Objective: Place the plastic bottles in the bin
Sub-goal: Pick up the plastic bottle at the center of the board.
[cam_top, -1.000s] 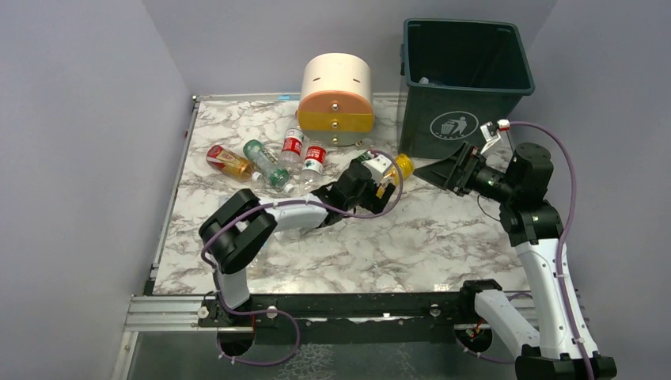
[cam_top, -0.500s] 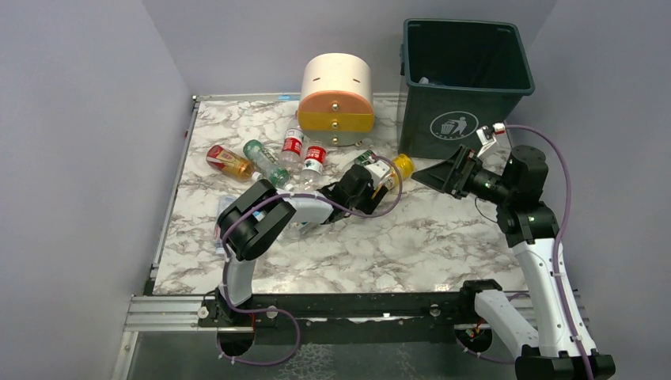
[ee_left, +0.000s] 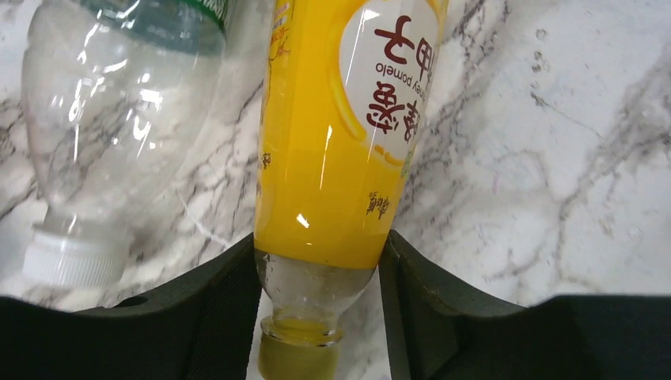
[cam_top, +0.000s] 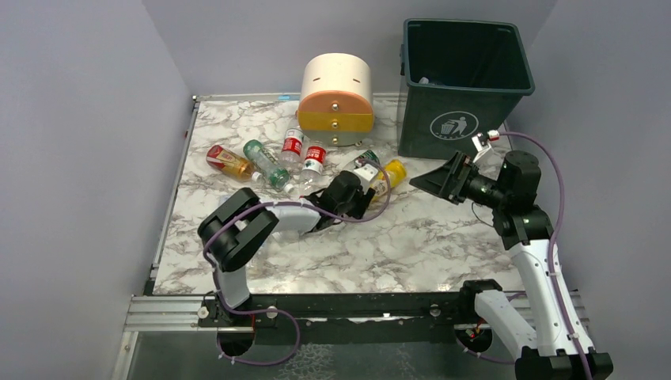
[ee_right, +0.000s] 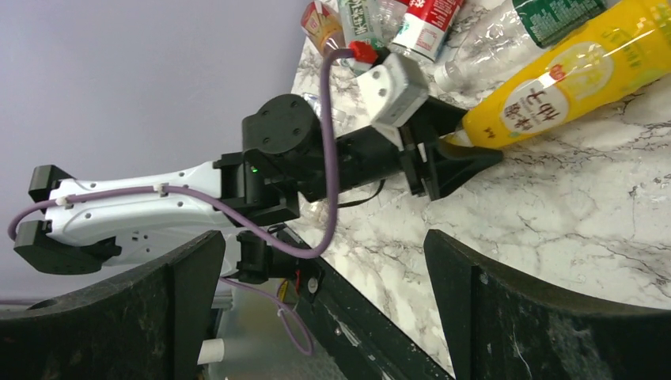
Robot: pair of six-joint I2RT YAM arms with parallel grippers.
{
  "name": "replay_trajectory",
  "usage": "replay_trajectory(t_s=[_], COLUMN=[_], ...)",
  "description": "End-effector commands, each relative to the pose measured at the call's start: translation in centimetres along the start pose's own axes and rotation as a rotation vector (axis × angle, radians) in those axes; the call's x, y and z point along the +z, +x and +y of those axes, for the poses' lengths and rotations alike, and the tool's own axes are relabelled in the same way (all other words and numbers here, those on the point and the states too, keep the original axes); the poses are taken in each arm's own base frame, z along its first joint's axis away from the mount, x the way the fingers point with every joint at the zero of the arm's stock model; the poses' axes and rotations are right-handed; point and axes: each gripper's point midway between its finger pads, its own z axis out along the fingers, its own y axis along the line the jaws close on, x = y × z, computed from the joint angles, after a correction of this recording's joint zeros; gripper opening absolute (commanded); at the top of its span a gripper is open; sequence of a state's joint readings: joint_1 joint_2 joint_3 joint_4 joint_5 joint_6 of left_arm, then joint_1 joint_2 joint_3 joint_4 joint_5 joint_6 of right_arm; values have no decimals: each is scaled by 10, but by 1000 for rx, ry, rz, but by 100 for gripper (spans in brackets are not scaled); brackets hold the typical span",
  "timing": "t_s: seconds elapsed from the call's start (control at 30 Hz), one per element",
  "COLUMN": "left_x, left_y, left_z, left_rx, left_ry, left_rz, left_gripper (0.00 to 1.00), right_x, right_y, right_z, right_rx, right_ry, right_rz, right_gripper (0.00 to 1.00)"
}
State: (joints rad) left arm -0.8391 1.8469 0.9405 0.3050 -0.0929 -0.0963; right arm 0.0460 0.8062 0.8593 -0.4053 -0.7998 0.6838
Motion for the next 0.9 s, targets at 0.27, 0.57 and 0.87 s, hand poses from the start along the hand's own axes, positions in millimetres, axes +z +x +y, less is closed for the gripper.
replay_trajectory(t_s=[0.27, 0.57, 0.87], left_x=[-106, -157, -185], left_y=[-29, -27, -14], left_z=[-30, -50, -56], left_rx=[-164, -215, -248], left_ry=[109, 175, 205], left_rz=[-141, -183, -181], left_gripper=[50, 50, 50], right_x=[-6, -5, 5], right_y=[5, 10, 11], right_z=[7, 2, -3], right_rx=[-27, -3, 25], right_ry=[-28, -18, -57], right_rz=[-19, -9, 6], right_gripper=[100, 100, 100])
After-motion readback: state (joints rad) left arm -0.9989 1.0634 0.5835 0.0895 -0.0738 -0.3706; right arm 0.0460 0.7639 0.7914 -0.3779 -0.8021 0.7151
